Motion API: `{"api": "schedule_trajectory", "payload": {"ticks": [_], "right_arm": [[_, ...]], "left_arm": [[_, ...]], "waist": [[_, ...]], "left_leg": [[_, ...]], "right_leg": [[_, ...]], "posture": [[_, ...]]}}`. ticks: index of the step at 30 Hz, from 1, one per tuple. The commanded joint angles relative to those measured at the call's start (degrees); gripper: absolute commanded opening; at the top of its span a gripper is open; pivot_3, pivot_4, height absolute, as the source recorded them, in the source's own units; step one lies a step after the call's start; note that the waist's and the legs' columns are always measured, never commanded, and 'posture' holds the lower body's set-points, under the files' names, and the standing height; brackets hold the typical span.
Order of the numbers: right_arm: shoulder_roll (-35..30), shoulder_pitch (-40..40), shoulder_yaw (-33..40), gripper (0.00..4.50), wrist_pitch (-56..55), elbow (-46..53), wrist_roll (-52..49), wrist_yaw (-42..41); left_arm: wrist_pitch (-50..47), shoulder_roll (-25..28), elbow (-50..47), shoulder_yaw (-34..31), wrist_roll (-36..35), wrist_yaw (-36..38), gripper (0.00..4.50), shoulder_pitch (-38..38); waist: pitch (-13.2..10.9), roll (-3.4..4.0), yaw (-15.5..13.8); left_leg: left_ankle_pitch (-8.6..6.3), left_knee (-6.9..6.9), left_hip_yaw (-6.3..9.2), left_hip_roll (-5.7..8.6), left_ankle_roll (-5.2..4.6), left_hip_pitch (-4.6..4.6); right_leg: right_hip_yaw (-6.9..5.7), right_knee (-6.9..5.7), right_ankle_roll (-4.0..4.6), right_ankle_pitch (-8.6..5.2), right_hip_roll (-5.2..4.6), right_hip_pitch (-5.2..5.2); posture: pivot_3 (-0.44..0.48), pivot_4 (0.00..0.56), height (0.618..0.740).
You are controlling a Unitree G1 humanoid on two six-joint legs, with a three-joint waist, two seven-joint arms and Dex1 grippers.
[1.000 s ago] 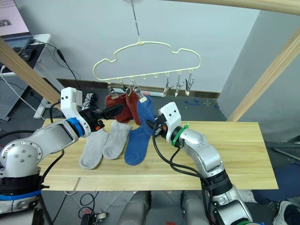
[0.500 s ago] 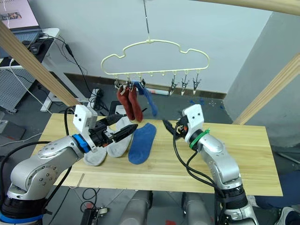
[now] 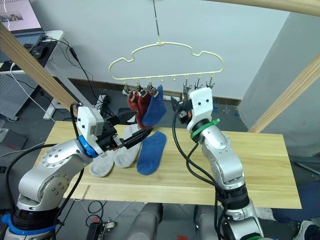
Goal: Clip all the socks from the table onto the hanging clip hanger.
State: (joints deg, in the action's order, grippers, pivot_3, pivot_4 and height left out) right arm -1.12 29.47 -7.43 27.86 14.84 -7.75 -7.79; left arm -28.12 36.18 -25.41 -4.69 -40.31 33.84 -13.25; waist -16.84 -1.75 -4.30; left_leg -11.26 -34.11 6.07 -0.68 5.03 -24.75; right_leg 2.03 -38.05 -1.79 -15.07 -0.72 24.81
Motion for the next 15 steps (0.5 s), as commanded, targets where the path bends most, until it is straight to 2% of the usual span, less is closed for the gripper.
{"api": "schedule_trajectory", "payload": {"ticks": [1, 15], "right_arm": [[0.76, 1.09, 2.06, 2.43, -0.68, 0.10, 0.27, 1.79], [3.14, 5.79, 2.93, 2.43, -2.51, -5.80, -0.12, 2.40]], "left_arm": [[0.04, -0.39, -3.46, -1.47, -0.65, 0.35, 4.50, 0.15], [-1.14, -2.29, -5.51, -1.67, -0.49, -0.76, 4.50, -0.75]], "waist": [[0.00, 0.00, -0.01], [0.00, 0.00, 0.03]], "left_leg": [[0.00, 0.00, 0.00, 0.00, 0.00, 0.00], [-0.06, -0.20, 0.00, -0.03, -0.11, 0.01]], "right_leg": [[0.00, -0.01, 0.00, 0.00, 0.00, 0.00], [0.03, -0.24, 0.02, 0.01, 0.17, 0.02]], "posture": [[0.244, 0.281, 0.740], [0.252, 0.284, 0.740]]}}
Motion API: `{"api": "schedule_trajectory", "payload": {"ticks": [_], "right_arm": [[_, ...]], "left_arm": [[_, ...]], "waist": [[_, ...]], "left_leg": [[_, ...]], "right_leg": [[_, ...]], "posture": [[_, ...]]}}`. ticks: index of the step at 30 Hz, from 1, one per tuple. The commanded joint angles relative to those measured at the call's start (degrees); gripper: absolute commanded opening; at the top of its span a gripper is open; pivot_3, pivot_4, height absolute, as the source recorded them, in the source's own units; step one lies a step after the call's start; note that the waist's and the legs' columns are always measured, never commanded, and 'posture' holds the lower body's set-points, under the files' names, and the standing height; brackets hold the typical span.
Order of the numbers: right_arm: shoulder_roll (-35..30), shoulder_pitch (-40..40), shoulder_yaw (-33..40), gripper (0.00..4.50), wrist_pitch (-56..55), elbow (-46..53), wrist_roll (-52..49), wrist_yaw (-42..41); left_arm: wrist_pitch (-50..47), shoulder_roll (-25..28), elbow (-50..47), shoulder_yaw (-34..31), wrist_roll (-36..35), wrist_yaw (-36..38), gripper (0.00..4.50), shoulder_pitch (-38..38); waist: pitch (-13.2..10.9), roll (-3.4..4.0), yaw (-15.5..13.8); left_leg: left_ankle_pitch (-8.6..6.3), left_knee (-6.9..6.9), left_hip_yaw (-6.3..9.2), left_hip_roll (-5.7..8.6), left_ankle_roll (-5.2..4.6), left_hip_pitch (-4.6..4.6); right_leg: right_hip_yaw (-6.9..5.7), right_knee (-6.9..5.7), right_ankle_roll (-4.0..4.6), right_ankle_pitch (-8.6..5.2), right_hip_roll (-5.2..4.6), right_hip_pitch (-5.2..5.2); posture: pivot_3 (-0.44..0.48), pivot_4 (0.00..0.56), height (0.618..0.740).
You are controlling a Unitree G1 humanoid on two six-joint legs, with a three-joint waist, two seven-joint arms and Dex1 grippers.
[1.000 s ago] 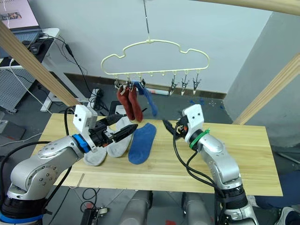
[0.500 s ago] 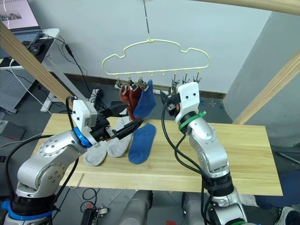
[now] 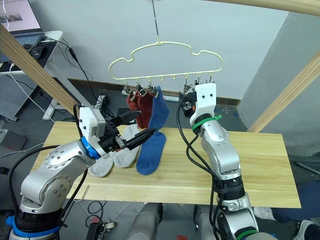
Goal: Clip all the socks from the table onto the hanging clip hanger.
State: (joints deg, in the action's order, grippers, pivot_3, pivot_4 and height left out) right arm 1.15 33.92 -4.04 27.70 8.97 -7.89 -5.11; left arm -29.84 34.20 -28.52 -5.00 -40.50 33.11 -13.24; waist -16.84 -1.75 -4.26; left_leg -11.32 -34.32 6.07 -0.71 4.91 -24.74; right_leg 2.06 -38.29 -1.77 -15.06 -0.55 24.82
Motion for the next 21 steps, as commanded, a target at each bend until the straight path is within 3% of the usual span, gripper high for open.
{"api": "schedule_trajectory", "payload": {"ticks": [1, 21], "right_arm": [[1.24, 1.87, -0.61, 2.43, -3.03, -0.78, 0.17, -0.26], [2.98, 6.92, 0.30, 2.43, -7.13, -6.83, 0.17, 0.25]], "left_arm": [[0.77, -0.27, -2.31, -1.21, 0.08, 0.15, 4.50, -0.92], [0.31, -1.66, -3.01, -1.80, -0.76, -0.76, 4.50, -1.30]], "waist": [[0.00, 0.00, -0.02], [0.00, 0.01, -0.01]], "left_leg": [[0.00, -0.04, 0.00, 0.01, 0.00, 0.00], [0.00, -0.55, 0.01, 0.00, -0.06, 0.02]], "right_leg": [[0.01, -0.08, 0.00, 0.00, 0.00, 0.00], [0.06, -0.66, 0.03, 0.01, 0.07, 0.10]], "posture": [[0.252, 0.284, 0.740], [0.262, 0.286, 0.740]]}}
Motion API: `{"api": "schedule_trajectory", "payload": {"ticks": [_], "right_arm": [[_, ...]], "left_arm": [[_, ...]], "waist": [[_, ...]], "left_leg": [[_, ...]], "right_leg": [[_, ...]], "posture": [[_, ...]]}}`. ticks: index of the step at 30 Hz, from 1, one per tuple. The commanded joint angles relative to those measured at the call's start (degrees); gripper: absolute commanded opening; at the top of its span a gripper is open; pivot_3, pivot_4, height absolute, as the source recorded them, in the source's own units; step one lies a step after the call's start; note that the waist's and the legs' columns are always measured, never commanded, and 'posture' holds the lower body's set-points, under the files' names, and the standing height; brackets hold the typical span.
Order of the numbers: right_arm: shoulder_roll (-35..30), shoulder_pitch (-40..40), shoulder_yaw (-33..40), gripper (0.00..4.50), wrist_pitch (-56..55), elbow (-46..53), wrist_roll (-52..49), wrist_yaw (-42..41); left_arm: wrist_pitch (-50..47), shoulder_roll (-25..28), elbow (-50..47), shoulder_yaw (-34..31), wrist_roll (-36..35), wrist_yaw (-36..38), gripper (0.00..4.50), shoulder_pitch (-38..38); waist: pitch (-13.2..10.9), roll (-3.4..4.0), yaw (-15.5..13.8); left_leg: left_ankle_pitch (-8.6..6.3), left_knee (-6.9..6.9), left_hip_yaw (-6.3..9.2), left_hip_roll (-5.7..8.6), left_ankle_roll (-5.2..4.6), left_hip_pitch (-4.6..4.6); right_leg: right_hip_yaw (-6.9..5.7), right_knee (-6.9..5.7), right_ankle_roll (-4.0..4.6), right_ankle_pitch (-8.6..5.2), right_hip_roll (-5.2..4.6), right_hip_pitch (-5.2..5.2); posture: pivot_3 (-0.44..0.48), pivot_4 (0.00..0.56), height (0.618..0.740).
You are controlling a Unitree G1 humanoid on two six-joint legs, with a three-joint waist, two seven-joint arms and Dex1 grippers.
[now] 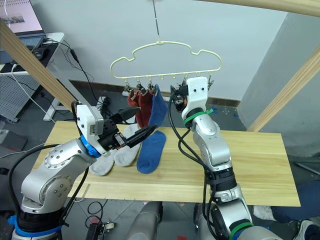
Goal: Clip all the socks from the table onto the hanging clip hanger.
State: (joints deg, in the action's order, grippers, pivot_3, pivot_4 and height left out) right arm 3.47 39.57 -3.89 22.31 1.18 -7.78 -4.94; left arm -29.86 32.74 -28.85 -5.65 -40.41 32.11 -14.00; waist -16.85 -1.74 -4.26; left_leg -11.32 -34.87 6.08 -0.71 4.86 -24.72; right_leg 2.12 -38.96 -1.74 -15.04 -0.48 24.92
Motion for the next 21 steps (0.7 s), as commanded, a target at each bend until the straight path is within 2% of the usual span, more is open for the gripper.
{"api": "schedule_trajectory", "payload": {"ticks": [1, 18, 21], "right_arm": [[0.71, 1.40, 0.18, 2.43, -1.83, 0.80, 0.07, 0.12], [1.71, 2.95, 0.84, 2.43, -2.84, -1.73, 0.19, 0.73], [1.68, 3.42, 1.18, 1.58, -3.17, -2.47, 0.21, 0.93]], "left_arm": [[0.29, -0.30, -2.71, -1.20, -1.00, 0.24, 4.50, -0.70], [-0.53, -1.25, -2.08, -1.85, -1.35, -0.17, 4.50, -1.71], [-0.29, -1.27, -2.01, -1.74, -1.02, -0.06, 4.50, -1.79]], "waist": [[0.00, 0.00, 0.00], [0.00, 0.00, 0.00], [0.00, 0.00, -0.01]], "left_leg": [[0.00, 0.00, 0.00, 0.00, 0.00, 0.00], [0.00, 0.00, 0.00, 0.00, 0.00, 0.00], [0.00, 0.00, 0.00, 0.00, 0.00, 0.00]], "right_leg": [[0.00, 0.00, 0.00, 0.00, 0.00, 0.00], [0.00, -0.01, 0.01, 0.01, 0.01, 0.00], [0.00, -0.01, 0.01, 0.01, 0.01, 0.00]], "posture": [[0.262, 0.286, 0.740], [0.266, 0.283, 0.740], [0.266, 0.282, 0.740]]}}
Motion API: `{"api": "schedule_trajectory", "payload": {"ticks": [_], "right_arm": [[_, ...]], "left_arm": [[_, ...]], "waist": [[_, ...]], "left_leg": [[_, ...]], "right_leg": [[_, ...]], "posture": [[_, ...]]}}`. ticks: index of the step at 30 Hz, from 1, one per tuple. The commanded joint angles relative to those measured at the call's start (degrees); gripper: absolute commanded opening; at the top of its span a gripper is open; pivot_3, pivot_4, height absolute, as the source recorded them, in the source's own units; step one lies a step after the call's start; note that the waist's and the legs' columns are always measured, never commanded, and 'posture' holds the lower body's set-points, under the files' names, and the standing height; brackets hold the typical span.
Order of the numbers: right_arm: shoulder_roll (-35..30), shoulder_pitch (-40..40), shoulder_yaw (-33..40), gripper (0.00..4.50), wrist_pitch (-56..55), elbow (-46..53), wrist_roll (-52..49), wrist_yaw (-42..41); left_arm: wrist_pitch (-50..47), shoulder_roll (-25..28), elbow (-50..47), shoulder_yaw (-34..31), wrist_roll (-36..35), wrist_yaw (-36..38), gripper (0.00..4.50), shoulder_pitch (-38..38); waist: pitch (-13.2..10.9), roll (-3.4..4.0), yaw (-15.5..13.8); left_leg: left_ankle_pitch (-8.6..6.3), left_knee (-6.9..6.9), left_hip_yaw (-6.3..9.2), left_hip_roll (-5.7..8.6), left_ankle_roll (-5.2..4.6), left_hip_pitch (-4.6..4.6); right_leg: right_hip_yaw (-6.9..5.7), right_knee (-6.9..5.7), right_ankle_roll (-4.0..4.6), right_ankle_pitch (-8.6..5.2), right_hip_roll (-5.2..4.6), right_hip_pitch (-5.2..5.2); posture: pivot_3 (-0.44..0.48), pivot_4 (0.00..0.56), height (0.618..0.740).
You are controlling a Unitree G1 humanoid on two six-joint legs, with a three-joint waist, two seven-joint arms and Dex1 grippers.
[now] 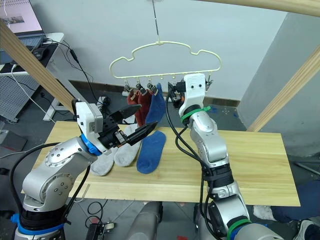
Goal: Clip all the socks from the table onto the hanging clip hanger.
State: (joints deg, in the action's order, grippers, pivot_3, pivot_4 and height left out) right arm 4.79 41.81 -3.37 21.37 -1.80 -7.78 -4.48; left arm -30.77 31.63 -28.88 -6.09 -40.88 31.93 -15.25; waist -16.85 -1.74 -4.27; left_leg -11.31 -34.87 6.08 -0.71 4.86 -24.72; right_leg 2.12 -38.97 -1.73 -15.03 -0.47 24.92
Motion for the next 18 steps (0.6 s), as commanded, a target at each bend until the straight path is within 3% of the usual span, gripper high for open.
{"api": "schedule_trajectory", "payload": {"ticks": [1, 4, 6, 11, 16, 18], "right_arm": [[0.27, 1.25, 0.64, 1.21, -2.23, 0.39, 0.32, 0.55], [0.12, 1.36, 0.71, 0.33, -2.42, 0.02, 0.30, 0.69], [0.14, 1.24, 0.93, 0.02, -2.07, 0.28, 0.03, 0.94], [-0.16, 0.40, 2.01, 0.02, -0.45, 1.66, -1.16, 0.72], [-4.81, -1.37, 1.91, 0.02, 4.50, 5.43, -2.79, -4.42], [-6.74, -2.02, 2.12, 0.02, 6.19, 7.04, -3.59, -6.27]], "left_arm": [[0.66, -0.20, -1.97, -1.29, -0.51, 0.11, 4.50, -0.55], [0.77, -0.39, -1.92, -1.20, -0.38, 0.03, 4.50, -0.50], [0.82, -0.56, -2.08, -1.12, -0.23, -0.09, 4.50, -0.19], [0.05, -0.36, -2.09, -0.44, 1.06, -0.74, 4.50, 1.54], [-3.67, 3.15, 4.35, 5.31, 11.41, -3.98, 4.50, 6.24], [-1.07, 2.40, 8.46, 8.03, 16.18, -5.01, 4.50, 7.48]], "waist": [[0.00, 0.00, 0.00], [0.00, 0.00, -0.01], [0.00, 0.00, 0.01], [0.00, 0.00, 0.03], [0.01, 0.01, 0.03], [-0.01, 0.06, 0.14]], "left_leg": [[0.00, 0.00, 0.00, 0.00, 0.00, 0.00], [0.00, 0.00, -0.01, 0.01, 0.00, 0.00], [0.00, 0.00, 0.00, 0.00, 0.00, 0.00], [0.00, 0.00, -0.01, 0.00, 0.00, 0.00], [0.00, 0.01, -0.01, 0.01, -0.01, 0.00], [-0.01, 0.01, -0.05, 0.02, -0.01, 0.02]], "right_leg": [[0.00, 0.00, 0.00, 0.00, 0.00, 0.00], [0.01, 0.00, 0.00, 0.00, 0.00, 0.00], [0.00, 0.00, 0.00, 0.00, 0.00, 0.00], [0.01, 0.00, 0.01, 0.00, 0.00, 0.00], [0.02, 0.00, 0.01, 0.00, 0.00, 0.01], [0.06, -0.01, 0.01, 0.00, 0.01, 0.00]], "posture": [[0.266, 0.282, 0.740], [0.265, 0.281, 0.740], [0.263, 0.281, 0.740], [0.260, 0.282, 0.740], [0.260, 0.282, 0.740], [0.235, 0.288, 0.740]]}}
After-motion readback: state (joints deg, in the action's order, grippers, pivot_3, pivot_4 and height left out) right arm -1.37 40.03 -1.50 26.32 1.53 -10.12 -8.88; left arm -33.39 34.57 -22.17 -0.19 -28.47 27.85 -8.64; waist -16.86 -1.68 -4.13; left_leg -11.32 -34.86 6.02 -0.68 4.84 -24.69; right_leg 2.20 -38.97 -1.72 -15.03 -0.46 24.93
